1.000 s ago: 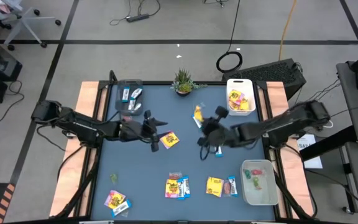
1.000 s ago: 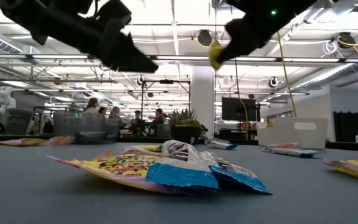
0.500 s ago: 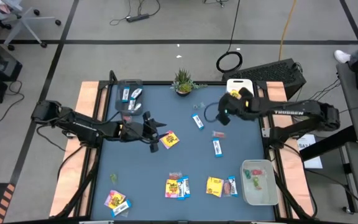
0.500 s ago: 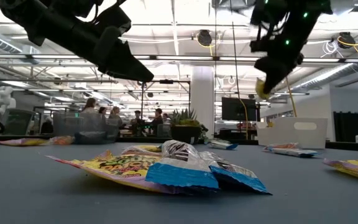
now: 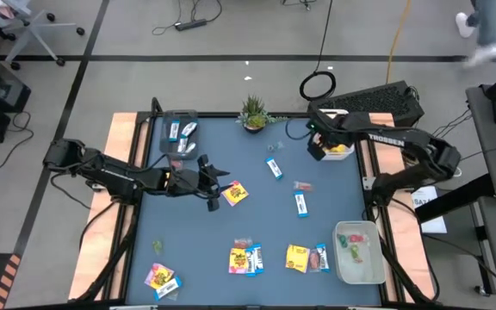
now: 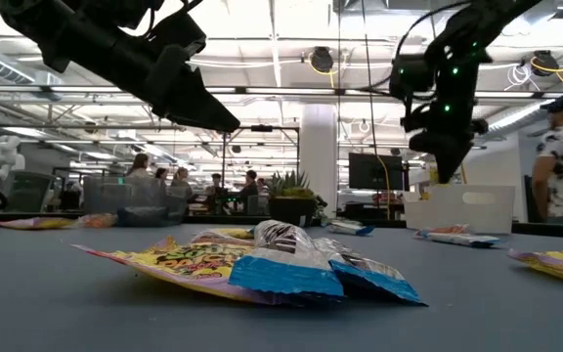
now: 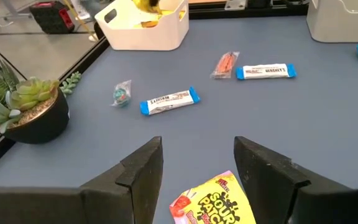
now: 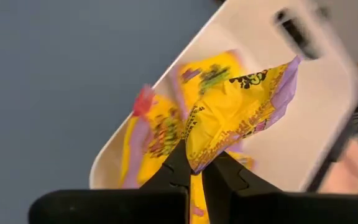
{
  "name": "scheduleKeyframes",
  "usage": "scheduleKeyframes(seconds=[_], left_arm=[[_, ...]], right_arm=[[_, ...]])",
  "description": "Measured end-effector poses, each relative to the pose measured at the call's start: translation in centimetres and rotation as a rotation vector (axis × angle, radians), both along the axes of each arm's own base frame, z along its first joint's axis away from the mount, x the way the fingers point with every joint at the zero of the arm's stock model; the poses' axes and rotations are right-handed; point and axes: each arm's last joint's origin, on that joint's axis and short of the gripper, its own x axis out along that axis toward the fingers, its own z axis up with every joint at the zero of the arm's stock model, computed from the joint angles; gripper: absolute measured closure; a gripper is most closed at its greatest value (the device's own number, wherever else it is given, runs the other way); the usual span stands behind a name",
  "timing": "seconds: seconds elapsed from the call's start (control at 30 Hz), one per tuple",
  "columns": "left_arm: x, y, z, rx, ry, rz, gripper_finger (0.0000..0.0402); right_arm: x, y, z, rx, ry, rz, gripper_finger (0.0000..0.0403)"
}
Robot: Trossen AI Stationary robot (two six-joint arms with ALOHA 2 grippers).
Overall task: Sort candy
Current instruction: Put the middle left yellow candy pack into the white bin, then put the top right orange gummy candy into the grey bin
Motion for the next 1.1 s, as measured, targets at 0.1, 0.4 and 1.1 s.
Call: scheduleKeyframes(seconds=[0.1,0.4,1.1], left_arm=[[0.0,0.0,-0.1,0.001,0.007,0.0,0.0199],[-0.2,0.0,-0.5,0.005,0.052,0.0,0.0199],[-0.4,-0.1,-1.1,-0.01,0.134,-0.043,0.021]], right_arm=[[0.2,-0.7,-0.9,0.044,0.009,0.011,0.0385],[-0.2,-1.1,-1.4,0.078,0.071,0.036,0.034],[-2.1,6.5,5.0,0.047,-0.305,0.317,0.0393]])
